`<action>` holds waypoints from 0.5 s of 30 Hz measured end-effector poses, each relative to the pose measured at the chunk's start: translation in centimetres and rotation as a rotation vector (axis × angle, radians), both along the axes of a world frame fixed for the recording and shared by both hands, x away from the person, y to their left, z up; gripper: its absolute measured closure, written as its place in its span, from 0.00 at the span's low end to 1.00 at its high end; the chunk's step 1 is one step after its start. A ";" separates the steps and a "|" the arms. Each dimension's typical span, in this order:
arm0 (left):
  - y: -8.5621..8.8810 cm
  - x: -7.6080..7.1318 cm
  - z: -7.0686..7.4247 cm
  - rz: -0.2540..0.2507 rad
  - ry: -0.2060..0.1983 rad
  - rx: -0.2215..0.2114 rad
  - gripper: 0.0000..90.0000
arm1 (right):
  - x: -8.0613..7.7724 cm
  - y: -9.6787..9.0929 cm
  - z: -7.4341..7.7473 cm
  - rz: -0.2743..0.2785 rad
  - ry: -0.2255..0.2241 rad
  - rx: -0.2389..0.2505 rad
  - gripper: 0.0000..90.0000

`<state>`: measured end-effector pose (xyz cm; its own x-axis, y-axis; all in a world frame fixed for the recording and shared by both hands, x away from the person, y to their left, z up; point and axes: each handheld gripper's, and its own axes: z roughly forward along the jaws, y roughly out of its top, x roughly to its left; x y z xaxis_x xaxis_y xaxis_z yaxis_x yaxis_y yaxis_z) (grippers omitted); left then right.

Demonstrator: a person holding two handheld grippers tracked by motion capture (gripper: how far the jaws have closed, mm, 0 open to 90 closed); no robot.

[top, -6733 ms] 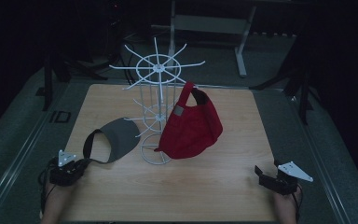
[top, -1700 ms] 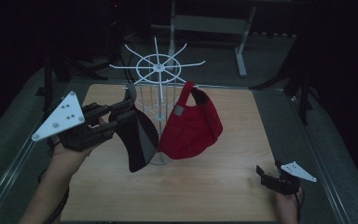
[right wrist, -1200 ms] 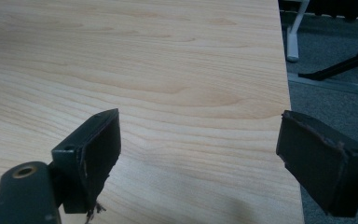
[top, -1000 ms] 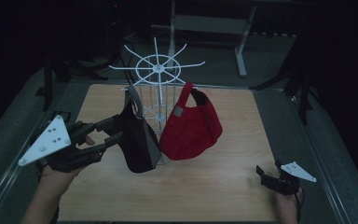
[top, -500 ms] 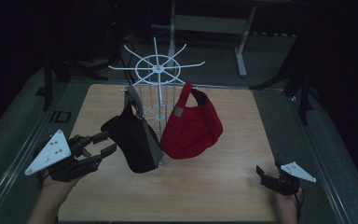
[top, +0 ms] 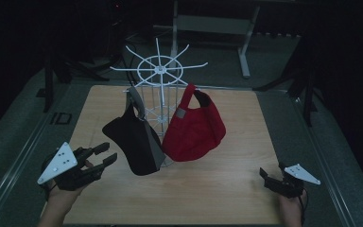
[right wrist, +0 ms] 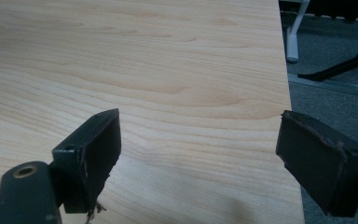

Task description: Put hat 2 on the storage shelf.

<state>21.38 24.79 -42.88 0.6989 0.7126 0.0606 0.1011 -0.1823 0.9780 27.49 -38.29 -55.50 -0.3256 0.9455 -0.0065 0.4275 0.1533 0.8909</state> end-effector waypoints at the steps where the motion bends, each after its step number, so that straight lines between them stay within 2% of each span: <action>1: 0.2 0.1 -0.4 0.006 0.003 -0.005 0.61 | 0.0 0.0 0.0 0.000 0.000 0.000 0.15; 6: 0.8 0.2 -2.3 0.023 0.022 -0.017 0.60 | 0.0 0.0 0.0 0.000 -0.001 0.001 0.15; 8: 1.0 0.2 -3.2 0.039 0.037 -0.026 0.56 | 0.0 0.0 0.0 0.000 -0.001 0.001 0.15; 11: 1.5 0.2 -4.6 0.056 0.054 -0.038 0.55 | 0.0 0.0 0.0 -0.001 0.000 0.001 0.15; 13: 1.6 0.3 -5.1 0.060 0.062 -0.043 0.55 | 0.0 0.0 0.0 -0.001 0.000 0.000 0.15; 15: 2.0 0.3 -6.1 0.056 0.080 -0.049 0.55 | 0.0 0.0 0.0 -0.001 0.001 -0.002 0.15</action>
